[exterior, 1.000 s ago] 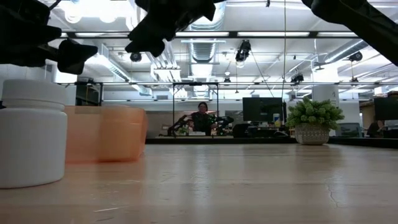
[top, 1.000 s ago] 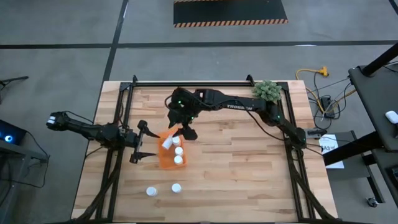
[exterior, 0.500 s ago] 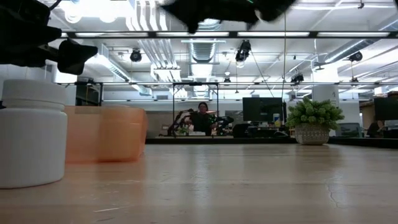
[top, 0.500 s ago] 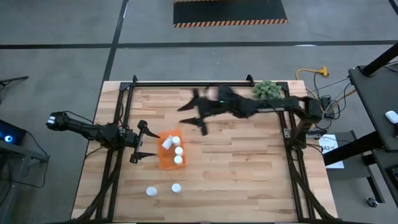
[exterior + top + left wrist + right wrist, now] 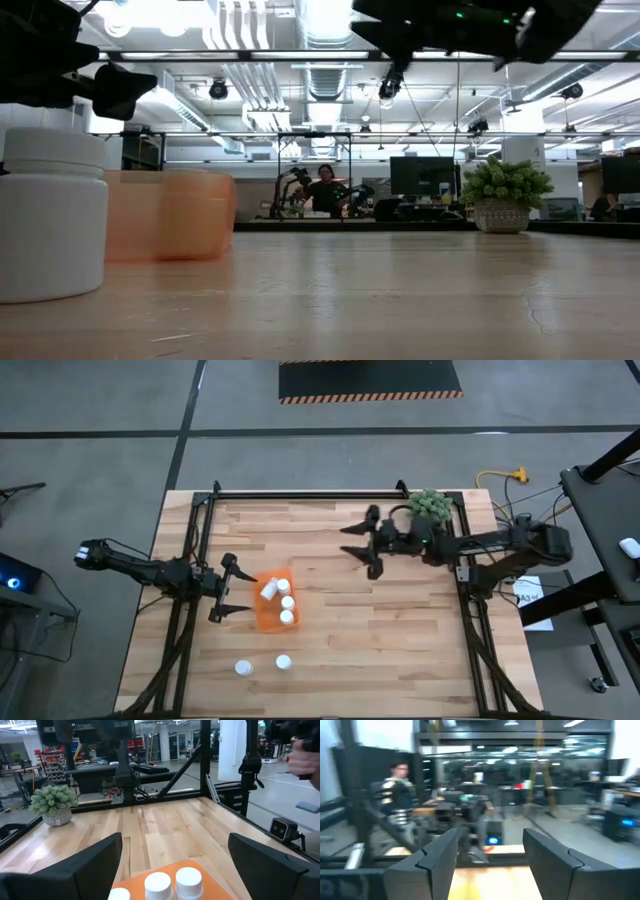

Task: Pick and place pill bottles into a basket
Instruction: Put the top right white medicine bottle into the orange bin

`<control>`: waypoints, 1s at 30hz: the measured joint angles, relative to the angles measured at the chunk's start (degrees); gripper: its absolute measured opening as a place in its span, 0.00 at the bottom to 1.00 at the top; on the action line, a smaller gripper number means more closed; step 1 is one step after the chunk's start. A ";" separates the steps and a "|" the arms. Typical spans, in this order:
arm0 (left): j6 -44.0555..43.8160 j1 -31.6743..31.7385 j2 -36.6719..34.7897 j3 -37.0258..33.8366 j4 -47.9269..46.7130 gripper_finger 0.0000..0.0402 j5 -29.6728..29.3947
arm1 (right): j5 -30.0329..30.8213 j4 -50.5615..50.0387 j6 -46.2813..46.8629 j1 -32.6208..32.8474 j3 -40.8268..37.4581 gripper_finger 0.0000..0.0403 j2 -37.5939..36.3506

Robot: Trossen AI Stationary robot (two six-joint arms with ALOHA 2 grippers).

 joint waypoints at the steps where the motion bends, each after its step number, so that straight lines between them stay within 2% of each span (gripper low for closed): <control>1: 0.00 0.00 0.01 0.02 0.03 0.86 0.01 | 1.61 0.41 -0.01 0.01 -1.87 0.53 -1.67; 5: -0.07 0.00 0.03 -0.01 1.97 0.86 0.03 | 6.55 8.80 1.98 0.87 -11.78 0.53 -6.39; 11: -0.09 0.00 0.14 -0.01 6.71 0.86 0.99 | 7.86 26.69 4.21 1.20 -26.73 0.53 -10.60; 15: -0.15 0.00 0.16 -0.01 6.94 0.86 1.07 | 12.19 29.04 5.01 1.02 -34.14 0.53 -14.73; 16: -0.85 0.00 0.27 -0.01 6.99 0.86 1.09 | 12.29 28.31 5.22 1.04 -35.45 0.53 -15.91; 22: -9.09 0.00 0.54 -0.01 7.34 0.86 0.79 | 11.41 8.88 4.87 1.13 -35.25 0.53 -25.26; 28: -8.79 0.00 0.39 -0.01 7.39 0.86 0.31 | 10.05 -5.04 1.74 1.13 -35.26 0.53 -34.25; 30: -8.79 0.00 0.39 -0.01 7.30 0.86 -2.26 | 10.01 -9.10 1.40 1.13 -35.22 0.53 -37.32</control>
